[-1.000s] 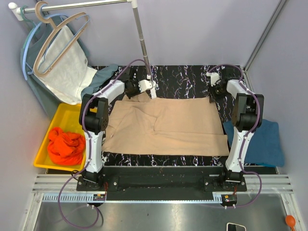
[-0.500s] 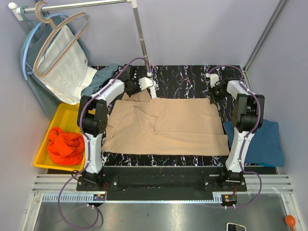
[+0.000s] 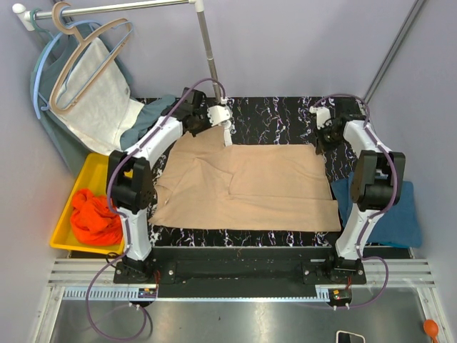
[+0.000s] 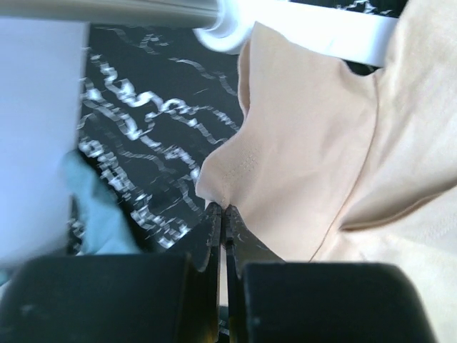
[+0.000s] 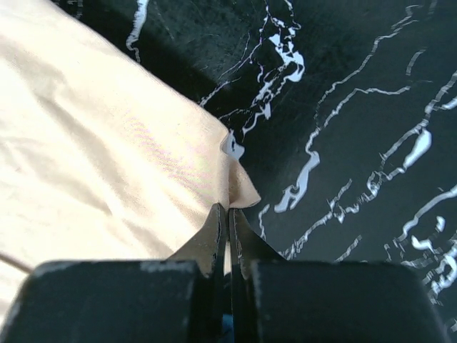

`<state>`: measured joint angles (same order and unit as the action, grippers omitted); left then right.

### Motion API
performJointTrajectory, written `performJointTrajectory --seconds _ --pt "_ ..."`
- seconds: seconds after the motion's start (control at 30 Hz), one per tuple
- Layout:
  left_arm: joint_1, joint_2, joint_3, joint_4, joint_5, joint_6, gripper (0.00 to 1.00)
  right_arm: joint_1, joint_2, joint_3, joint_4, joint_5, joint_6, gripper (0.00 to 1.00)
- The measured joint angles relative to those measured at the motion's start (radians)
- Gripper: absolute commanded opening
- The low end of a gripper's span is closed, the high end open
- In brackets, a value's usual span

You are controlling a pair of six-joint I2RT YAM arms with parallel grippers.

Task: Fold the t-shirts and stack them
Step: Fold the tshirt

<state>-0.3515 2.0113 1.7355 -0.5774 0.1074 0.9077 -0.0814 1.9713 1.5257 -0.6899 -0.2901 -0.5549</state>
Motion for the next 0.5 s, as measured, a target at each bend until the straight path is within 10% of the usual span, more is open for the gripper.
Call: performJointTrajectory --seconds 0.5 --pt "-0.039 -0.305 -0.298 -0.005 -0.073 -0.009 0.0 0.0 -0.271 -0.22 -0.023 0.0 -0.016 0.0"
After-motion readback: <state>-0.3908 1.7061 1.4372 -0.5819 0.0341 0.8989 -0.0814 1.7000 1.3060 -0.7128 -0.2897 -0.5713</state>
